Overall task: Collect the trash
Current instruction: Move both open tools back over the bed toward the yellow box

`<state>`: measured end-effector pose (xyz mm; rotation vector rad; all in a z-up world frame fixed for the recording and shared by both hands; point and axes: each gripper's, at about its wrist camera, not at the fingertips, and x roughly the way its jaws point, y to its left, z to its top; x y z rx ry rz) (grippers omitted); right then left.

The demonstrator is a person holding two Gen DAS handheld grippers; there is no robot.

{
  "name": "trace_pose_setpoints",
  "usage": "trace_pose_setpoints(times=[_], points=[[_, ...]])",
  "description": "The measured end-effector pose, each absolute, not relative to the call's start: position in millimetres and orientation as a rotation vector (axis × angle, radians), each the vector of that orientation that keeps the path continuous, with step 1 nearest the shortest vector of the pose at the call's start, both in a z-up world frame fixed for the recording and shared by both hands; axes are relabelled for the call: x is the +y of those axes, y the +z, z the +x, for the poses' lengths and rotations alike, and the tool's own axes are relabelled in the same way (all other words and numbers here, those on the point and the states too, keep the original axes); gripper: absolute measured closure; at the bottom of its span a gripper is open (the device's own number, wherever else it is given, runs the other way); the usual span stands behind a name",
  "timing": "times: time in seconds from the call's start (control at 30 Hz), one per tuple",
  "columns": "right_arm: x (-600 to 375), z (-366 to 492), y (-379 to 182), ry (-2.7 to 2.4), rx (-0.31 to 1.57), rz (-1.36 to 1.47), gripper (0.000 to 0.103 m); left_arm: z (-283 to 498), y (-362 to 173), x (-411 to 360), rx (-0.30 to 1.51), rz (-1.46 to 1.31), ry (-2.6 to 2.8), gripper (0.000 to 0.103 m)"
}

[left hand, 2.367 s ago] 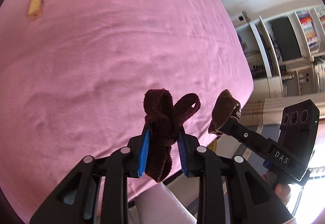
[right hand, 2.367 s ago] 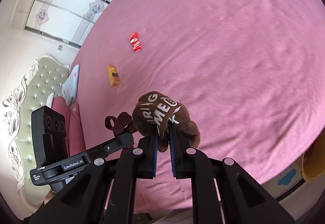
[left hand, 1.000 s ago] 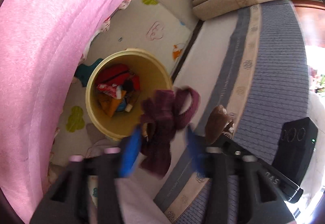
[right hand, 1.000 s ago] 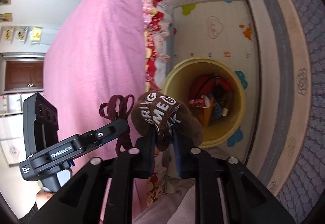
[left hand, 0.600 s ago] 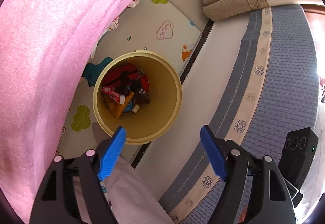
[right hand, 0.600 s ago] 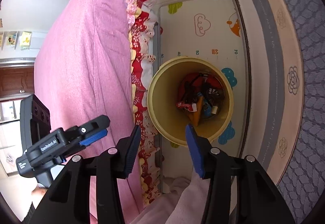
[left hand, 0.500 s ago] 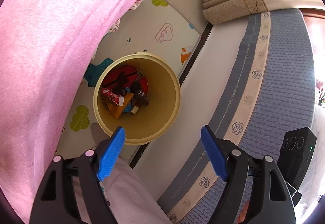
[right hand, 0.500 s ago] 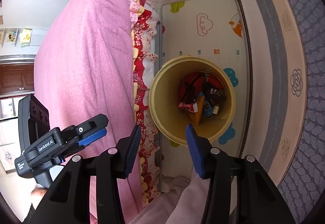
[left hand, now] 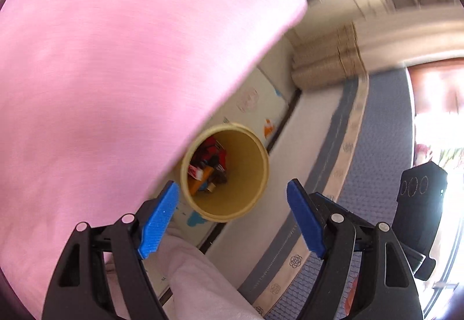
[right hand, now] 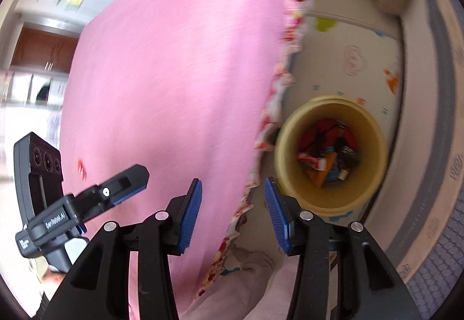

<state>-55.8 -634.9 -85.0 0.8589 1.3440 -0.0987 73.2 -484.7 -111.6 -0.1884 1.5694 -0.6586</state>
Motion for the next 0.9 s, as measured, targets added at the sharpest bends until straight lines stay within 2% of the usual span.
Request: trace_pose_setpoints(times=[0.33,0.57,0.9], points=[[-413.5,29.9,-32.1,0.208,1.362,0.623,0.058,102.5,-59.5,-214.5,1.402,-0.330,-0.320,0.025],[-267.6,69.3,-14.6,0.376,1.363,0.535,0.058,106.6,-42.4,-40.0,1.314,-0.461,-0.124,0.024],[-130.6,139.6,-22.0,0.551,1.414,0.399,0.058,122.4,-50.0,85.8,1.246,-0.586,0.043,0.024]])
